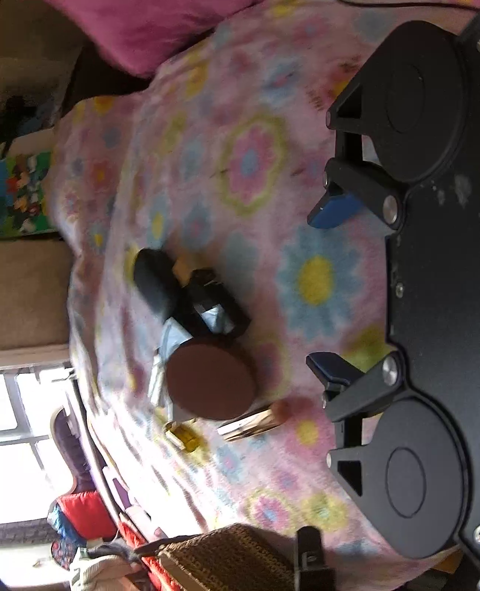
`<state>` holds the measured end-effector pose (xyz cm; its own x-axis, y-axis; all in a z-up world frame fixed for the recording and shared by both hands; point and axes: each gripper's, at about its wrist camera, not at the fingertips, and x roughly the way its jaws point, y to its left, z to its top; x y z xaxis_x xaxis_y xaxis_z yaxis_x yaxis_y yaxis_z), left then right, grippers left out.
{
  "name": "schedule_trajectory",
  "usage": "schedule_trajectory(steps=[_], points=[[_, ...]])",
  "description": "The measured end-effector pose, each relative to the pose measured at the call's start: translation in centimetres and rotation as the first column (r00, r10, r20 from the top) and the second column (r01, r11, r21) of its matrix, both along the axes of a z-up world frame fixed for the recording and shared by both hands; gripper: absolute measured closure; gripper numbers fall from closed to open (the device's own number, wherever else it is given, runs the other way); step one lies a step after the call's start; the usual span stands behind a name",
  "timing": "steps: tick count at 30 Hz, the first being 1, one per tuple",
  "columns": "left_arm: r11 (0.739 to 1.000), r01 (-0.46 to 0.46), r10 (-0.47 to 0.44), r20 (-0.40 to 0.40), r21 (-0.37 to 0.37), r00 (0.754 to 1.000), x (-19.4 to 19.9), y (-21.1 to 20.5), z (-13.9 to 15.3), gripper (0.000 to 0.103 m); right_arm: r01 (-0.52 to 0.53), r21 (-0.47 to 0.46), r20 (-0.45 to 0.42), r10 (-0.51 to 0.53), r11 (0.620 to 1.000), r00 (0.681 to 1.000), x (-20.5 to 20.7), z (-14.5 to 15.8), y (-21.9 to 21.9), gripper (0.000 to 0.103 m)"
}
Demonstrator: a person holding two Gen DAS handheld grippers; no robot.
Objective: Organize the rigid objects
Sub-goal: 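Move both grippers back to the items and grasp the black-and-gold box with the right gripper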
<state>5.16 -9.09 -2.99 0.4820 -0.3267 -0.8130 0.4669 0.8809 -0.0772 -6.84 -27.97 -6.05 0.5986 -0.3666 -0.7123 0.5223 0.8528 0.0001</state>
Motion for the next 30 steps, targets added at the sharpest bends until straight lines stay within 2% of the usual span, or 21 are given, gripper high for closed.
schedule_trajectory(steps=[5,9,11,12,14,16,20,23,24,25,27,30], points=[[0.999,-0.016,0.015,-0.029,-0.040,0.999,0.4,0.4,-0.1,0.004,-0.075,-0.120,0.025,0.078,0.990,0.997,2.3,-0.2,-0.5,0.031],[0.998,-0.013,0.011,-0.037,-0.060,0.999,0.5,0.6,0.0,0.004,-0.159,-0.201,-0.003,0.162,0.967,0.987,4.4,-1.1,-1.5,0.033],[0.998,-0.011,0.008,-0.040,-0.063,0.999,0.5,0.6,0.0,0.004,-0.205,-0.219,0.019,0.215,0.954,0.976,4.9,-1.3,-2.2,0.033],[0.998,-0.009,0.007,-0.041,-0.064,0.999,0.5,0.5,0.0,0.004,-0.221,-0.220,0.023,0.232,0.950,0.973,5.2,-1.4,-2.6,0.032],[0.998,-0.005,0.002,-0.044,-0.064,0.999,0.5,0.5,-0.1,0.004,-0.232,-0.218,0.028,0.243,0.948,0.970,5.8,-1.5,-3.7,0.019],[0.998,-0.001,-0.002,-0.047,-0.059,0.999,0.4,0.3,-0.2,0.004,-0.243,-0.233,0.031,0.257,0.942,0.966,6.1,-1.6,-4.4,0.010],[0.999,0.017,-0.019,-0.050,-0.042,0.999,0.4,-0.3,-0.5,0.004,-0.285,-0.221,0.036,0.300,0.933,0.953,6.7,-2.0,-5.4,0.008],[0.999,0.034,-0.035,-0.047,-0.021,0.998,0.2,-0.8,-0.7,0.004,-0.325,-0.217,0.033,0.340,0.920,0.940,7.1,-2.1,-5.7,0.010],[0.999,0.041,-0.042,-0.044,-0.012,0.998,0.2,-1.0,-0.7,0.004,-0.343,-0.207,0.032,0.356,0.916,0.934,7.3,-2.2,-5.8,0.014],[0.999,0.047,-0.048,-0.040,-0.004,0.998,0.1,-1.2,-0.8,0.004,-0.360,-0.190,0.038,0.374,0.913,0.927,7.5,-2.3,-6.0,0.023],[0.998,0.061,-0.061,-0.031,0.010,0.998,-0.1,-1.5,-0.8,0.004,-0.375,-0.176,0.049,0.389,0.910,0.920,7.2,-2.2,-5.9,0.023],[0.995,0.095,-0.095,-0.016,0.017,0.995,-0.5,-1.9,-0.7,0.004,-0.341,-0.182,0.060,0.357,0.922,0.932,5.9,-2.2,-5.5,0.023]])
